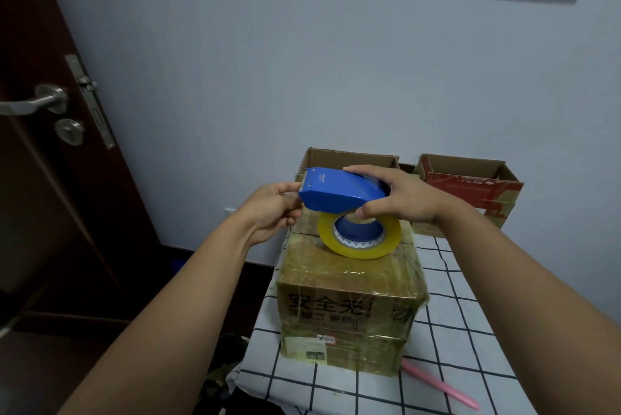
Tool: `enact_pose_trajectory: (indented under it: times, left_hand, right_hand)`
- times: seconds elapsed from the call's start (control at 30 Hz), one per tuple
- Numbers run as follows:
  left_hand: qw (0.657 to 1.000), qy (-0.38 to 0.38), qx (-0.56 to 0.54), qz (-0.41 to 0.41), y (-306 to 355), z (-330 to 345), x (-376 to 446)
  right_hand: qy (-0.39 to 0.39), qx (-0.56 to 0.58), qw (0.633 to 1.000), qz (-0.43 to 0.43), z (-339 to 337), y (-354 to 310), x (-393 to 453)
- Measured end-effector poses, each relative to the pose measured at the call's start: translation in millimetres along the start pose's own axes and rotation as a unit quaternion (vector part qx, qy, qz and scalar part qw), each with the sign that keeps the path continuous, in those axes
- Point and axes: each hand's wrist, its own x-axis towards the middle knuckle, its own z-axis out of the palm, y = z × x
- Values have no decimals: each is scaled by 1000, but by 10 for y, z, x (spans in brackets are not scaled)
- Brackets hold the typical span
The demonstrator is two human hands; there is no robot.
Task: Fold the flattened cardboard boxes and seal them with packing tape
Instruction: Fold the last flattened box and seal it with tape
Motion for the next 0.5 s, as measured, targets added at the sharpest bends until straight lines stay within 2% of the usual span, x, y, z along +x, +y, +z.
enact_pose_trajectory:
  times: [0.2, 0.37, 0.5]
  left_hand:
    - [996, 81, 18, 33, -41, -322, 7]
    - [995, 96, 26, -6, -318, -451, 10]
    - [993, 110, -18, -25, -497, -428, 37]
  right_hand:
    - [-6, -85, 996, 20, -350, -137, -87]
    - [-62, -140, 987, 50, -319, -36, -84]
    - [-57, -150, 985, 57, -244, 30, -41]
